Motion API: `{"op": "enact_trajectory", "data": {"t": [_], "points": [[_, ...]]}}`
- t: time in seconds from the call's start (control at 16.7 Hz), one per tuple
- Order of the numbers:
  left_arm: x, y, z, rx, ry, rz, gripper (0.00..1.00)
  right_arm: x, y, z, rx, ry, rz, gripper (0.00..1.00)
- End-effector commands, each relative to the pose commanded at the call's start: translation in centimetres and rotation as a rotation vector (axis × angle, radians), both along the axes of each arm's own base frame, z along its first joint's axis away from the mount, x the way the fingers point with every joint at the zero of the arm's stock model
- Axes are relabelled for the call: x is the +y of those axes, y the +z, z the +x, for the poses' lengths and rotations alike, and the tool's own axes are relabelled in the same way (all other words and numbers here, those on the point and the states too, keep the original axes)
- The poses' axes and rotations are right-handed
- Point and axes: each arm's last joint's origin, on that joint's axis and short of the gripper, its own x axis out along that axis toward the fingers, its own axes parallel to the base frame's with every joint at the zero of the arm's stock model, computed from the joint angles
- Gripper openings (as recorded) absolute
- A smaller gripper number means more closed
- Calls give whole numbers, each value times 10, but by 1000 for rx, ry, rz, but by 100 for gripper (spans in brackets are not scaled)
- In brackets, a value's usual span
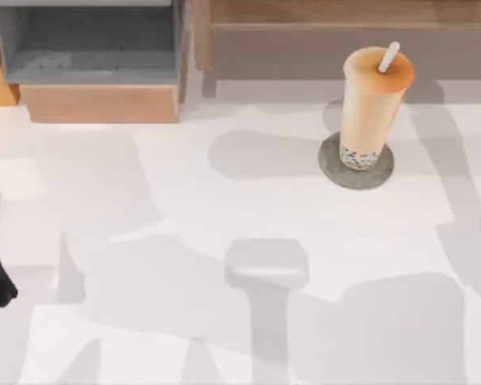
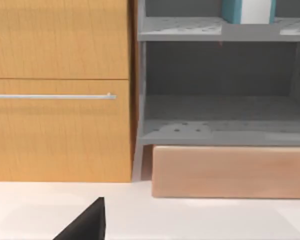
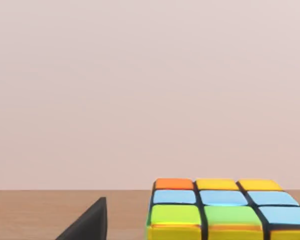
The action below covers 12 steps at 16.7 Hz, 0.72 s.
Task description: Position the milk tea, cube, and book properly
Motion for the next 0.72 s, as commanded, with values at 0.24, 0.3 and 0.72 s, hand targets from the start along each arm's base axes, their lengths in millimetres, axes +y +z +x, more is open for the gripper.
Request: {"op": "enact_trajectory", "data": {"t": [0.24, 0.3, 0.72], "points": [[0, 0, 0, 0, 0, 0, 100, -2, 20, 4, -6, 14, -4, 100], [0, 0, 0, 0, 0, 0, 100, -3, 30, 6, -7, 20, -6, 100], [0, 0, 0, 0, 0, 0, 100, -16, 132, 10, 29, 74, -28, 100]]}}
